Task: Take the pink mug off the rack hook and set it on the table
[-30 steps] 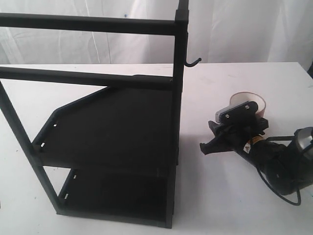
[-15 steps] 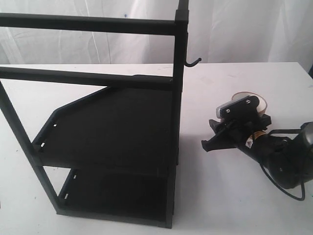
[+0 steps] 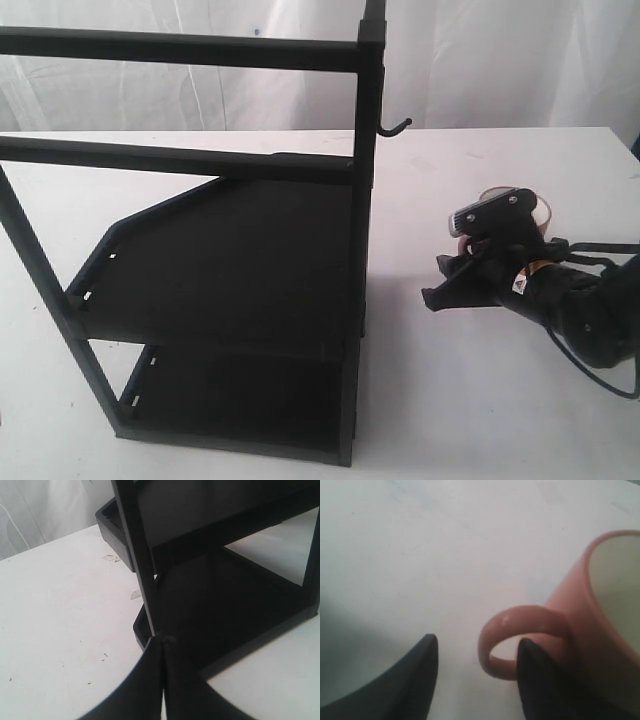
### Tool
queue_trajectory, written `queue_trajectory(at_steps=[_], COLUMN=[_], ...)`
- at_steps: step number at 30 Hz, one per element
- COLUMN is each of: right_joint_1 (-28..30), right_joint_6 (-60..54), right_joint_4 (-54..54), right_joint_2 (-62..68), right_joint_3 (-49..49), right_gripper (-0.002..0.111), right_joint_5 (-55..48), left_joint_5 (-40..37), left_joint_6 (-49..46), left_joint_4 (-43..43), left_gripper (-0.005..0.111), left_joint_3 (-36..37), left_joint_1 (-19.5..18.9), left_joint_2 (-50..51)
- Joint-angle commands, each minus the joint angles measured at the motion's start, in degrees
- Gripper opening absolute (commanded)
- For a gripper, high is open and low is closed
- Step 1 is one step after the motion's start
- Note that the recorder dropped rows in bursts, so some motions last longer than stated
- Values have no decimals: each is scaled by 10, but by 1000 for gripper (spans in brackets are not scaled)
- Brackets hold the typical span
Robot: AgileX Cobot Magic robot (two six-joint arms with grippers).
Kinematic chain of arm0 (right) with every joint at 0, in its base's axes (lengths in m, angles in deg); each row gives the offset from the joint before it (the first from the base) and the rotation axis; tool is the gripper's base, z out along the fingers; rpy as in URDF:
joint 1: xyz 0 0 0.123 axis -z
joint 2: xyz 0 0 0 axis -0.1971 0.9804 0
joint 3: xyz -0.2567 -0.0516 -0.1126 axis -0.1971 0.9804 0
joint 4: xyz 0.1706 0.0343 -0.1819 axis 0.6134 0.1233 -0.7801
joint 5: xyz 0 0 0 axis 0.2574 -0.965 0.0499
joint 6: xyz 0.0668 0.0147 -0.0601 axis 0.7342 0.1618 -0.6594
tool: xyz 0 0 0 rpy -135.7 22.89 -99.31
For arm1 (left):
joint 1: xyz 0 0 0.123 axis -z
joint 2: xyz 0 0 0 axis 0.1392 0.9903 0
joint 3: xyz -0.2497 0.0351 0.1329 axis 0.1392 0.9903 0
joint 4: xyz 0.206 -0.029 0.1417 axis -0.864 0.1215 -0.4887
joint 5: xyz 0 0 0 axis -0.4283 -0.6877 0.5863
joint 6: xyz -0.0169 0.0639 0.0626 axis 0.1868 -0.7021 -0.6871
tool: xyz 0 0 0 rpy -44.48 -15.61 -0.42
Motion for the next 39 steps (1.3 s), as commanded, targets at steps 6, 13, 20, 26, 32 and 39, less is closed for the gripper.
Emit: queue_trajectory(at_steps=[6, 13, 20, 26, 32, 39], right_joint_1=[4, 4, 4, 4, 4, 4], right_joint_6=[32, 100, 120, 148, 176, 176], right_joint_4=[6, 6, -2, -2, -2, 0], right_joint_2=[-69, -150, -310, -502, -685, -852], right_joint_3=[72, 132, 174, 178, 178, 183], right_gripper=[47, 47, 46, 42, 21, 0], right_joint_5=[-33, -21, -23, -65, -191, -356], left_joint_5=[0, 0, 0, 0, 0, 0], left_joint_6=[3, 3, 3, 3, 3, 3], left_joint_4=[2, 2, 2, 2, 2, 2], left_gripper=[0, 0, 0, 0, 0, 0], left_joint_3=[2, 2, 2, 2, 2, 2], left_joint_1=[-2, -2, -2, -2, -2, -2], left_joint_2=[-3, -3, -3, -3, -3, -3])
